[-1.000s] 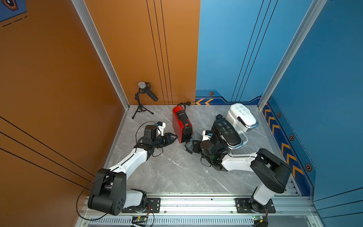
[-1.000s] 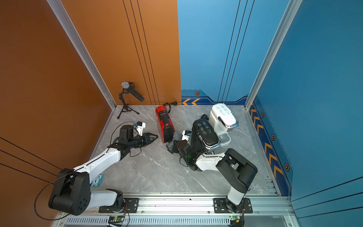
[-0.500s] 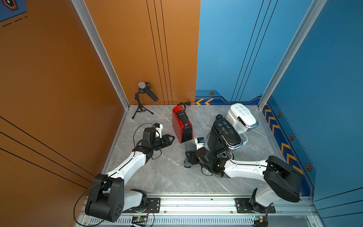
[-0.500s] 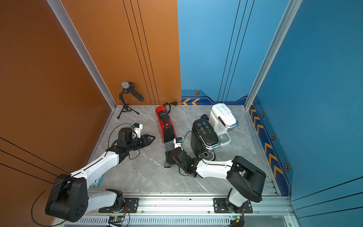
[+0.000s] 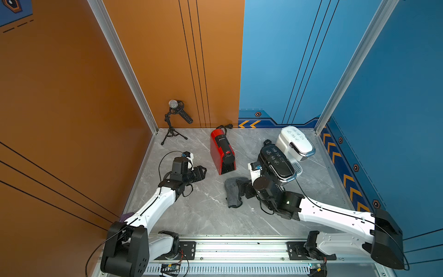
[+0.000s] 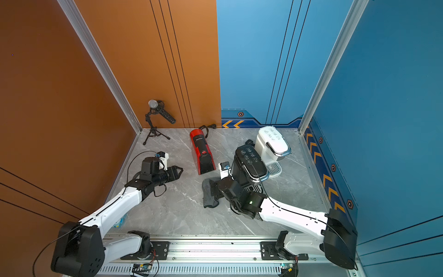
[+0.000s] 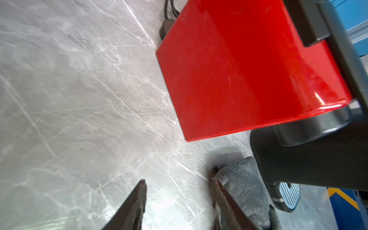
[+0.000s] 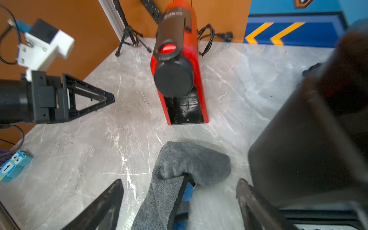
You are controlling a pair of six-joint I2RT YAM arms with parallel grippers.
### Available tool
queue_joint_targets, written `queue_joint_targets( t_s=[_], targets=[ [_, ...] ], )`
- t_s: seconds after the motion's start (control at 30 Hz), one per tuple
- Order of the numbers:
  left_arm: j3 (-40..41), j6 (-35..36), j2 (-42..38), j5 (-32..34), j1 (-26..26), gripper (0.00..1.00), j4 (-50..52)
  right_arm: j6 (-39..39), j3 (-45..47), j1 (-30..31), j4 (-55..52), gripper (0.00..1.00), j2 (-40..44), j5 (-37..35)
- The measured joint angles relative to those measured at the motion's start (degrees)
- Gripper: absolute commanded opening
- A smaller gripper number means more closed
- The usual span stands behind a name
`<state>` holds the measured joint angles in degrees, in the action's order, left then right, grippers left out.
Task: Wipe the surface of a coffee machine
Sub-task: Place the cleaning item at the center of the board, then reset both arms
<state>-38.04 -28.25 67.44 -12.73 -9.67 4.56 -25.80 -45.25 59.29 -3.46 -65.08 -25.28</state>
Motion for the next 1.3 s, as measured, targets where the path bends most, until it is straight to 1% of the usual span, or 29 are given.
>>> queue_joint_targets(
  t_s=[0.07,0.1,0.17,0.23,0.27,0.3,0.43,0.5,0.6,0.67,0.77,0.93,1.0,1.07,1.13,1.3],
  targets=[
    [0.0,0.1,-1.2,1.4,1.2,0.56,0.4,1.2,1.0,-1.0,-2.0,0.89,5.7,-2.1],
    [0.0,0.3,-1.9,2.3,1.8,0.61,0.5,1.7,1.7,-2.0,-3.2,0.89,8.8,-3.3],
    [0.5,0.4,-3.7,4.0,3.3,0.65,0.3,2.0,3.3,-4.4,-5.1,0.90,14.1,-4.6],
    [1.6,0.2,-5.2,6.0,5.2,0.66,-0.5,1.8,5.3,-7.5,-7.1,0.91,20.0,-6.1],
    [2.2,0.2,-5.7,6.8,6.2,0.69,-0.8,1.5,6.1,-9.8,-8.5,0.93,22.4,-7.0],
    [3.0,0.0,-6.1,7.4,7.3,0.70,-1.2,1.1,7.1,-12.8,-10.1,0.94,24.9,-7.9],
    [6.9,-1.4,-6.4,9.9,12.0,0.70,-3.8,-1.3,9.5,-26.1,-16.5,0.94,33.0,-9.5],
    [8.3,-2.3,-6.4,10.3,13.8,0.70,-4.9,-1.9,10.3,-30.8,-18.6,0.94,36.0,-8.9],
    [9.1,-3.1,-6.1,11.1,15.3,0.70,-6.3,-2.4,10.4,-35.4,-21.4,1.00,38.7,-8.0],
    [9.1,-3.1,-5.8,11.8,15.8,0.70,-7.3,-2.6,10.2,-38.3,-23.2,1.00,38.8,-8.2],
    [9.1,-3.2,-5.6,14.1,16.4,0.71,-8.3,-3.1,9.7,-46.2,-25.2,1.00,36.1,-6.8],
    [9.7,-1.1,-4.4,19.1,16.5,0.72,-10.8,-4.8,8.6,-65.6,-23.5,1.00,24.6,3.1],
    [10.2,0.3,-3.3,20.9,16.6,0.72,-12.4,-5.3,8.6,-70.4,-21.6,1.00,19.4,4.7],
    [10.3,1.9,-2.0,22.2,16.8,0.73,-13.7,-5.3,8.7,-71.8,-19.6,1.00,14.9,4.4],
    [10.3,4.1,-0.6,23.0,16.9,0.73,-15.4,-4.5,9.9,-71.6,-15.5,1.00,12.0,3.3],
    [11.9,11.5,4.0,23.7,16.9,0.74,-24.2,0.8,18.4,-69.9,1.2,1.00,7.9,2.4]
  ],
)
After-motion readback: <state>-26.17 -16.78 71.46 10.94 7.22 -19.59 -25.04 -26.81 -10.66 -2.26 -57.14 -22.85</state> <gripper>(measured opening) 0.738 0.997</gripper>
